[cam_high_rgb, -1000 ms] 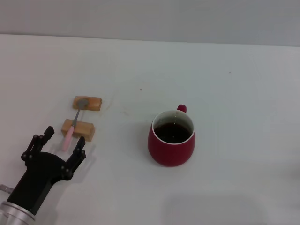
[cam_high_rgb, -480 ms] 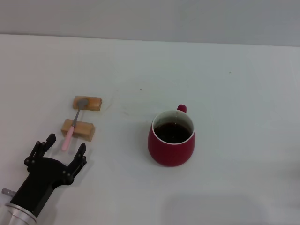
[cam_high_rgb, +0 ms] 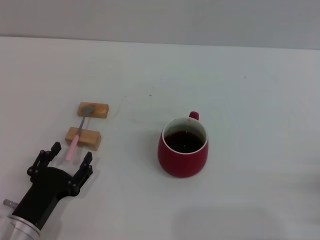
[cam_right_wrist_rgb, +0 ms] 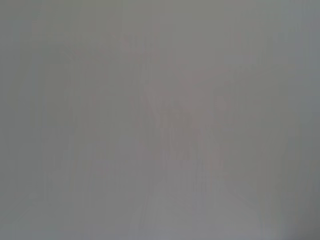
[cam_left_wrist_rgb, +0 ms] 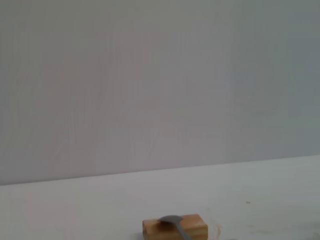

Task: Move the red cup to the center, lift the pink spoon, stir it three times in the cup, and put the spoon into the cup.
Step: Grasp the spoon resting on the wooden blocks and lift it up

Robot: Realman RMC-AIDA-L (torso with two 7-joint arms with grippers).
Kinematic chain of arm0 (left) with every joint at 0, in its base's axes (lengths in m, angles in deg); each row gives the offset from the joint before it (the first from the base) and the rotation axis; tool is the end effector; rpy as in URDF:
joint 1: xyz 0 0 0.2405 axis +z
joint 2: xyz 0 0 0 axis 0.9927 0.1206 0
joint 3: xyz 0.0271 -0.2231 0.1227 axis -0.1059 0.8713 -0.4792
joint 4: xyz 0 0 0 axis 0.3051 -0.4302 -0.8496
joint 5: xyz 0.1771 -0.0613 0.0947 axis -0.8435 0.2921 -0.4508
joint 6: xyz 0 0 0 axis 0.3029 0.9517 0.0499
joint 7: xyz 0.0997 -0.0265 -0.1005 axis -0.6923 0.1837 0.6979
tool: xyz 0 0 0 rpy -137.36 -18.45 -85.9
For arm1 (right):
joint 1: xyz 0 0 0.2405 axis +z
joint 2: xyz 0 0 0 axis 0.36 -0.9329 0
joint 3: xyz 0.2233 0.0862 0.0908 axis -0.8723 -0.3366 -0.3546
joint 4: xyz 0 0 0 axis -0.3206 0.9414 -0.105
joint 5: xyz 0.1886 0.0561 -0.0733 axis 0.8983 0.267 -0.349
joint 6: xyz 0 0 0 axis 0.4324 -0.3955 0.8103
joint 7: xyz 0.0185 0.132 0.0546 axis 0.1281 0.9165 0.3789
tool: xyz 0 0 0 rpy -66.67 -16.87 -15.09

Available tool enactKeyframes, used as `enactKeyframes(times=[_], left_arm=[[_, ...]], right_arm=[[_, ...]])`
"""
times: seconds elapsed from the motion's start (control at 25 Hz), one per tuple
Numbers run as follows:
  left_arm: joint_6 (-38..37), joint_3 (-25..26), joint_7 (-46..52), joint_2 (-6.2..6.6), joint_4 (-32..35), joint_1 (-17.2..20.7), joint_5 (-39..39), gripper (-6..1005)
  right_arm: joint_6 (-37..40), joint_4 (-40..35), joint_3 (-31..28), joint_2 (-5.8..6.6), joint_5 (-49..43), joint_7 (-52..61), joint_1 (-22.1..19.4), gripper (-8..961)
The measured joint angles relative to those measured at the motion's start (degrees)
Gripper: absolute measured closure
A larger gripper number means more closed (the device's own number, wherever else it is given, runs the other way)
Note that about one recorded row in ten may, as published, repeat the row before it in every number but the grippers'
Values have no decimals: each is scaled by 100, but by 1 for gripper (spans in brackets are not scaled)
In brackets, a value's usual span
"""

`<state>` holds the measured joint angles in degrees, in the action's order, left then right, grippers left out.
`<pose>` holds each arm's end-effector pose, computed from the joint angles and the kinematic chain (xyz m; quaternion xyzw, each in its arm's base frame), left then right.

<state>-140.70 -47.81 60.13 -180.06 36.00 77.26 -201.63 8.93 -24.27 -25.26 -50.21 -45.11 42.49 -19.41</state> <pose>-0.3406 0.2045 -0.0804 -0.7796 -0.2392 -0.2547 0.5198 0.3789 0.1734 -0.0164 -0.6060 0.2609 0.2444 0.7107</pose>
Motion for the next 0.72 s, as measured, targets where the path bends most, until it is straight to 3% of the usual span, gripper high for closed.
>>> enactKeyframes(times=[0.24,0.36,0.72], left_arm=[[18,-7,-33,-5,0,-69,7,220],[115,-9,-34,-5,0,-115,7,347],[292,5,-7,-5,-19,-176,13,346]], right_arm=[[0,-3,0,0,0,0,13,953],[0,-3,1,0,0,0,9,953],[-1,-13,14,0,0,0,6,954]])
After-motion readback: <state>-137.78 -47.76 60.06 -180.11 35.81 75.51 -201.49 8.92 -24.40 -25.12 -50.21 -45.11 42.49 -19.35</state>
